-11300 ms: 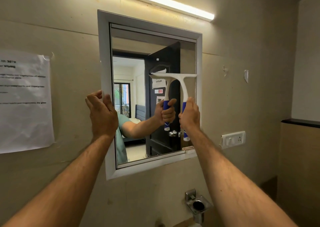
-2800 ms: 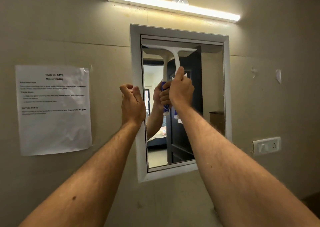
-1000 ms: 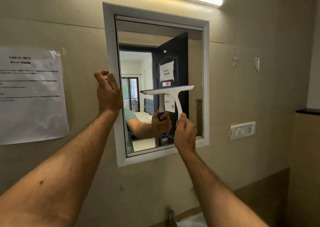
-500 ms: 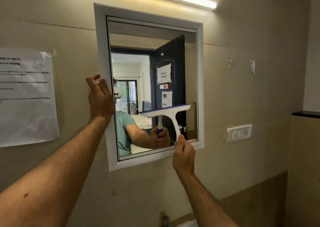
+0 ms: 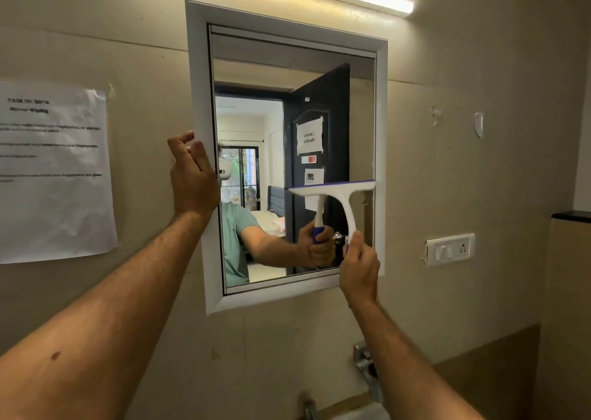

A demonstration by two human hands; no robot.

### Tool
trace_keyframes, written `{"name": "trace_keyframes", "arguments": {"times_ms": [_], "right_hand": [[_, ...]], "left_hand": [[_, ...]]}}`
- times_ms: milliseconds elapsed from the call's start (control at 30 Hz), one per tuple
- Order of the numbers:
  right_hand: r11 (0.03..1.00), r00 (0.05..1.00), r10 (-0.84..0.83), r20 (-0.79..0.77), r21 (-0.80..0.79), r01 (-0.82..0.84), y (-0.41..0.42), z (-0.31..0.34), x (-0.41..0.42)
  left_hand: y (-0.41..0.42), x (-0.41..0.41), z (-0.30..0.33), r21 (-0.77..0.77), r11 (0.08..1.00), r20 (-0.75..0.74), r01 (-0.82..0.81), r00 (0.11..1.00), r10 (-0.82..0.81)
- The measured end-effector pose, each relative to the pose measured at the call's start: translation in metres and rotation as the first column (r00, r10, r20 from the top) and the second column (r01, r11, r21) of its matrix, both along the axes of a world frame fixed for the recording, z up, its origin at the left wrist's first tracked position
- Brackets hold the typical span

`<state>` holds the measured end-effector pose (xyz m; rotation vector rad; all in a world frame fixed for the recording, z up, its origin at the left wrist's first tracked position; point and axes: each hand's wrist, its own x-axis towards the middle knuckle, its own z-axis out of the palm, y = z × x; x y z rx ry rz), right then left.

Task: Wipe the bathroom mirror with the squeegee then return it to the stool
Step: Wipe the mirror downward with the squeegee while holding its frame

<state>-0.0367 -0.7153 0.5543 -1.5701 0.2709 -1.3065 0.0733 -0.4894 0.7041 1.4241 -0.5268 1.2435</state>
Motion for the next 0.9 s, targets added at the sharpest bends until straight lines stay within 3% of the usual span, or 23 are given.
{"name": "trace_keyframes", "arguments": {"times_ms": [133, 367, 733, 900], "right_hand": [[1.0, 1.0, -0.004, 0.003, 0.015, 0.004, 0.001, -0.01, 0.002], [0.999, 0.999, -0.037, 0.007, -0.033, 0.037, -0.003, 0.029, 0.0], [0.998, 0.997, 0.015, -0.077, 0.066, -0.01, 0.006, -0.069, -0.016], [0.999, 0.996, 0.0, -0.087, 0.043, 0.004, 0.003, -0.068, -0.021]], "left_hand": [[-0.002, -0.004, -0.002, -0.001, 1.0, -0.003, 0.005, 1.0, -0.005], [-0.001, -0.002, -0.004, 0.009, 1.0, -0.008, -0.001, 1.0, 0.001], [-0.003, -0.009, -0.013, 0.007, 0.999, -0.048, -0.046, 0.998, 0.046], [-0.001, -0.006, -0.017, 0.009, 0.999, -0.052, -0.048, 0.998, 0.048]]}}
